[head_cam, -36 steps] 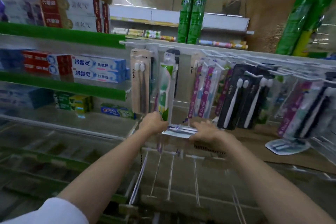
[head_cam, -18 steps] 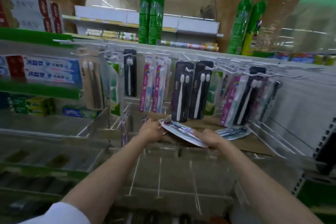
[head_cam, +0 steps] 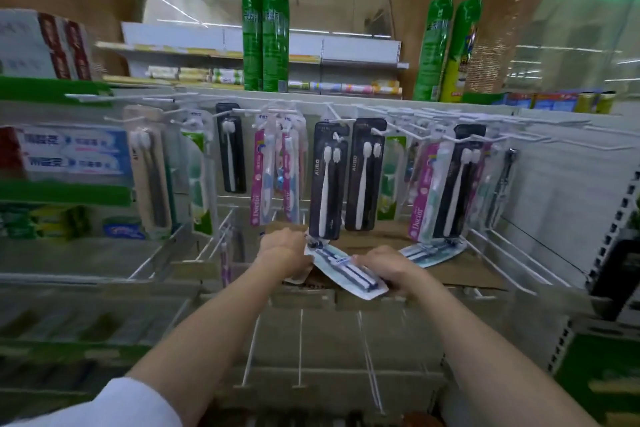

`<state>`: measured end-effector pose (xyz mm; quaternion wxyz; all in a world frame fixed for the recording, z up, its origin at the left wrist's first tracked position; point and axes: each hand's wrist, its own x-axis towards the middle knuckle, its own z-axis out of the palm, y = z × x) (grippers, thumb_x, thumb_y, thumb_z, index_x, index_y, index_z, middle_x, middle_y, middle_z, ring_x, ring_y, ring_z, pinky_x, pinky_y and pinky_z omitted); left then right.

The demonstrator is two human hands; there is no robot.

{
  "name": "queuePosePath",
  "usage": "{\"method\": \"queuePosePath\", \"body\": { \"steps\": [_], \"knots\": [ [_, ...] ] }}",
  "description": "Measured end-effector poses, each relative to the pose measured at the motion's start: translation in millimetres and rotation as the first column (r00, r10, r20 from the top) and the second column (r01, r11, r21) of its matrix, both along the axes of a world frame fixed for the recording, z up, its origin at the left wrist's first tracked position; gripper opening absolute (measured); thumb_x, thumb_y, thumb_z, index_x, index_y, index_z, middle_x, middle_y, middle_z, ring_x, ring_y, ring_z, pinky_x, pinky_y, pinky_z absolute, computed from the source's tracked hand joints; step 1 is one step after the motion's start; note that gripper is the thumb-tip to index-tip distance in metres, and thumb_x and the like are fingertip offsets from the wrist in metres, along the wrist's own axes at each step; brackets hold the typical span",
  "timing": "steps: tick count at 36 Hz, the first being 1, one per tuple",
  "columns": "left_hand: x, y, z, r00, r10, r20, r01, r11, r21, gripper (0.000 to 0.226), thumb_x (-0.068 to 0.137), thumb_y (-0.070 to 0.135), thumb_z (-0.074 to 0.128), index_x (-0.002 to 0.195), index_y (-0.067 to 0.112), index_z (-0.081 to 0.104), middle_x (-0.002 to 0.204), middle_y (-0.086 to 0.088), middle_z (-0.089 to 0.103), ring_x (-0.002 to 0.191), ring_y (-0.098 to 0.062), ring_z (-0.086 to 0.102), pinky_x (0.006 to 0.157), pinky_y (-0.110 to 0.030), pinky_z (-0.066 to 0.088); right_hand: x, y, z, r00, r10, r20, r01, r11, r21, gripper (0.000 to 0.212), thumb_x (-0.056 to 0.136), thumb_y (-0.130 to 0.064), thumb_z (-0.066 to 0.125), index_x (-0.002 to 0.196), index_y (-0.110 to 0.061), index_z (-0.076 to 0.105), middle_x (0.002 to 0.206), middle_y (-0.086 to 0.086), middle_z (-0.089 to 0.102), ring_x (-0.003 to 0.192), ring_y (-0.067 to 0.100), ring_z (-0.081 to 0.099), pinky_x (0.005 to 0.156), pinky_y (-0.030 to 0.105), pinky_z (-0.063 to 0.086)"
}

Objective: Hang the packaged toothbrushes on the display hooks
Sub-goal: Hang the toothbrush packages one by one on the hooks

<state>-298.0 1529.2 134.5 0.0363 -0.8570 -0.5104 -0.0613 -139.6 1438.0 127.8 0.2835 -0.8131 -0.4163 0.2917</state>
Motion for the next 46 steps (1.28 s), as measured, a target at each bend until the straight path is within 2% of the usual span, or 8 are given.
{"method": "queuePosePath", "body": {
  "steps": [6, 9, 12, 15, 19, 29, 35, 46],
  "knots": [
    [0.2, 7.1, -15.3, 1.0, -0.016, 0.019, 0.02, 0.98, -0.198, 0.072, 0.083, 0.049, 0.059, 0.141, 0.016, 0.031, 0.139, -0.016, 0.041, 0.127, -0.035, 0.041, 0.106, -0.041, 0.036, -0.6, 5.7, -5.2, 0.997, -0.033, -0.074, 0.031, 0.999, -0.035, 0.013, 0.09, -0.014, 0.051, 0.079, -0.01, 0.058, 0.075, 0.007, 0.054, 0.06, 0.015, 0.047, 0.057, 0.026, 0.04],
    [-1.4, 10.9, -13.7, 0.998, -0.025, 0.049, 0.036, 0.973, -0.227, 0.056, 0.086, 0.044, 0.055, 0.131, 0.013, 0.042, 0.13, -0.015, 0.054, 0.119, -0.033, 0.05, 0.101, -0.038, 0.041, -1.1, 5.0, -7.6, 0.987, -0.103, -0.126, 0.103, 0.995, -0.006, 0.026, 0.097, -0.008, 0.036, 0.105, -0.001, 0.06, 0.108, 0.02, 0.059, 0.076, 0.018, 0.047, 0.065, 0.029, 0.038],
    [-6.8, 10.2, -5.7, 0.993, 0.008, 0.119, 0.029, 0.951, -0.306, 0.046, 0.087, 0.035, 0.052, 0.126, 0.011, 0.044, 0.13, -0.016, 0.05, 0.123, -0.034, 0.042, 0.103, -0.04, 0.038, -0.3, 4.3, -6.5, 0.981, -0.152, -0.122, 0.157, 0.987, 0.036, 0.03, 0.099, -0.031, 0.036, 0.113, -0.01, 0.053, 0.117, 0.016, 0.052, 0.102, 0.027, 0.052, 0.081, 0.032, 0.04],
    [-13.8, 13.5, 1.1, 0.986, 0.062, 0.158, 0.001, 0.93, -0.368, 0.051, 0.084, 0.034, 0.057, 0.127, 0.012, 0.041, 0.131, -0.015, 0.047, 0.124, -0.034, 0.039, 0.103, -0.042, 0.037, 0.5, 8.1, -10.7, 0.987, -0.103, -0.121, 0.103, 0.995, -0.012, 0.051, 0.086, -0.065, 0.044, 0.101, -0.017, 0.055, 0.089, 0.005, 0.056, 0.072, 0.021, 0.054, 0.06, 0.027, 0.043],
    [-23.7, 19.8, 6.8, 0.97, 0.11, 0.215, -0.004, 0.897, -0.442, 0.077, 0.068, 0.042, 0.064, 0.135, 0.016, 0.035, 0.129, -0.013, 0.049, 0.119, -0.033, 0.046, 0.101, -0.045, 0.041, -6.7, 12.0, -9.8, 0.962, -0.114, -0.249, 0.122, 0.992, 0.017, 0.053, 0.08, -0.065, 0.056, 0.085, -0.013, 0.064, 0.067, 0.006, 0.055, 0.043, 0.013, 0.046, 0.037, 0.02, 0.035],
    [-39.0, 23.8, 1.1, 0.988, 0.137, 0.073, -0.086, 0.874, -0.478, 0.087, 0.082, 0.027, 0.051, 0.149, 0.011, -0.002, 0.154, -0.02, -0.009, 0.141, -0.045, 0.005, 0.113, -0.053, 0.02, -27.5, 21.9, -6.1, 0.968, -0.106, -0.227, 0.124, 0.99, 0.066, 0.077, 0.079, -0.069, 0.054, 0.123, -0.006, 0.054, 0.083, 0.005, 0.058, 0.06, 0.016, 0.053, 0.044, 0.023, 0.04],
    [-46.6, 39.2, 2.4, 0.94, 0.183, 0.289, -0.009, 0.857, -0.515, 0.096, 0.076, 0.07, 0.053, 0.145, 0.007, 0.028, 0.15, -0.016, 0.031, 0.136, -0.035, 0.033, 0.11, -0.042, 0.031, -38.4, 21.1, 1.8, 0.977, 0.014, -0.211, 0.014, 0.991, 0.13, 0.046, 0.085, -0.059, 0.054, 0.098, -0.015, 0.059, 0.086, 0.002, 0.061, 0.074, 0.016, 0.056, 0.063, 0.027, 0.043],
    [-101.6, 70.2, -0.8, 0.885, 0.239, 0.4, 0.036, 0.821, -0.57, 0.054, 0.082, 0.031, 0.068, 0.124, 0.002, 0.05, 0.127, -0.01, 0.052, 0.106, -0.024, 0.053, 0.088, -0.032, 0.044, -61.3, 34.6, 2.0, 0.928, 0.232, -0.293, -0.11, 0.919, 0.379, 0.023, 0.088, -0.021, 0.065, 0.087, -0.012, 0.044, 0.079, 0.001, 0.063, 0.064, 0.011, 0.061, 0.055, 0.021, 0.047]
  ]
}}
